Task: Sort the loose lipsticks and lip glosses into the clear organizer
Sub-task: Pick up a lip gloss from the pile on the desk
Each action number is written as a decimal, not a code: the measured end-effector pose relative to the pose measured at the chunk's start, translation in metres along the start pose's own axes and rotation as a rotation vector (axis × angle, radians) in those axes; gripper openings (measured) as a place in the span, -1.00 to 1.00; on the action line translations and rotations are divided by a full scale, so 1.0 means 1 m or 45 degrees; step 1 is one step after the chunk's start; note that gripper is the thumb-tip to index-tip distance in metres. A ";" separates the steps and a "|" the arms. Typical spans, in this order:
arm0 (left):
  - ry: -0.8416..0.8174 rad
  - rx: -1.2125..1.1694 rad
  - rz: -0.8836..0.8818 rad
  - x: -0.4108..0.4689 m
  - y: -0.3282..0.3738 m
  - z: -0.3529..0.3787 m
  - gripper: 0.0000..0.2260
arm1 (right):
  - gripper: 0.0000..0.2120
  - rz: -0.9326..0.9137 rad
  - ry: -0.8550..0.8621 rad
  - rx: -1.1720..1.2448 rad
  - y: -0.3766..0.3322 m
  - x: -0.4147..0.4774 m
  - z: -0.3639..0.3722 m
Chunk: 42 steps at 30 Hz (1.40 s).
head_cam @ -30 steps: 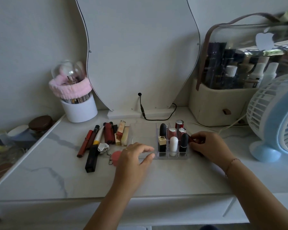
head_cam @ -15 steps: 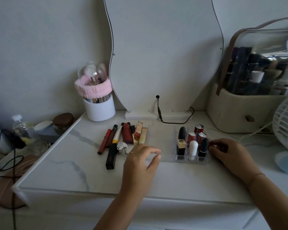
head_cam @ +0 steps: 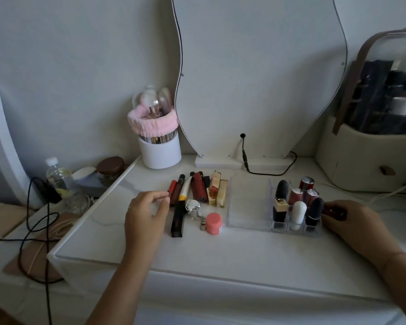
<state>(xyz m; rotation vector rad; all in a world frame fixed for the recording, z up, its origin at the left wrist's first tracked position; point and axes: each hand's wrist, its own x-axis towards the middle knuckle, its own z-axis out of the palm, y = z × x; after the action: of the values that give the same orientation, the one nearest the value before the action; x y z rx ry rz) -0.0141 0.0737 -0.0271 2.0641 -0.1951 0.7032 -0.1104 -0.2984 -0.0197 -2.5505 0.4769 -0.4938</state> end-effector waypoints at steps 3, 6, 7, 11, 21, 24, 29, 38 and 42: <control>-0.040 -0.050 -0.149 0.020 -0.012 0.005 -0.92 | -0.83 0.038 0.017 0.078 -0.002 0.003 -0.001; -0.103 -0.071 -0.282 0.030 -0.020 0.012 -0.90 | -0.79 0.119 0.102 0.233 -0.001 0.004 -0.003; -0.128 -0.079 -0.315 0.032 -0.021 0.014 -0.90 | -0.76 0.170 0.132 0.365 -0.002 0.004 -0.006; -0.161 -0.080 -0.316 0.032 -0.029 0.016 -0.95 | -0.70 0.225 0.145 0.845 -0.011 0.003 -0.023; -0.201 0.008 -0.240 0.029 -0.031 0.017 -0.90 | -0.81 -0.031 0.042 1.106 -0.081 0.025 -0.073; -0.205 0.013 -0.233 0.028 -0.031 0.016 -0.87 | -0.83 -0.208 -0.095 1.024 -0.113 0.036 -0.075; -0.200 0.017 -0.221 0.028 -0.030 0.015 -0.87 | -0.84 -0.419 -0.338 0.597 -0.157 0.055 -0.050; -0.203 0.012 -0.227 0.028 -0.027 0.014 -0.85 | -0.80 -0.579 -0.461 0.011 -0.165 0.076 0.000; -0.203 0.030 -0.218 0.028 -0.027 0.014 -0.84 | -0.78 -0.602 -0.481 -0.053 -0.165 0.079 0.007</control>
<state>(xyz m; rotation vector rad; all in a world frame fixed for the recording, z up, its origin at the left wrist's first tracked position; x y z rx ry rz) 0.0254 0.0813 -0.0375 2.1312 -0.0983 0.4387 0.0008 -0.1936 0.0819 -2.7071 -0.2593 -0.1472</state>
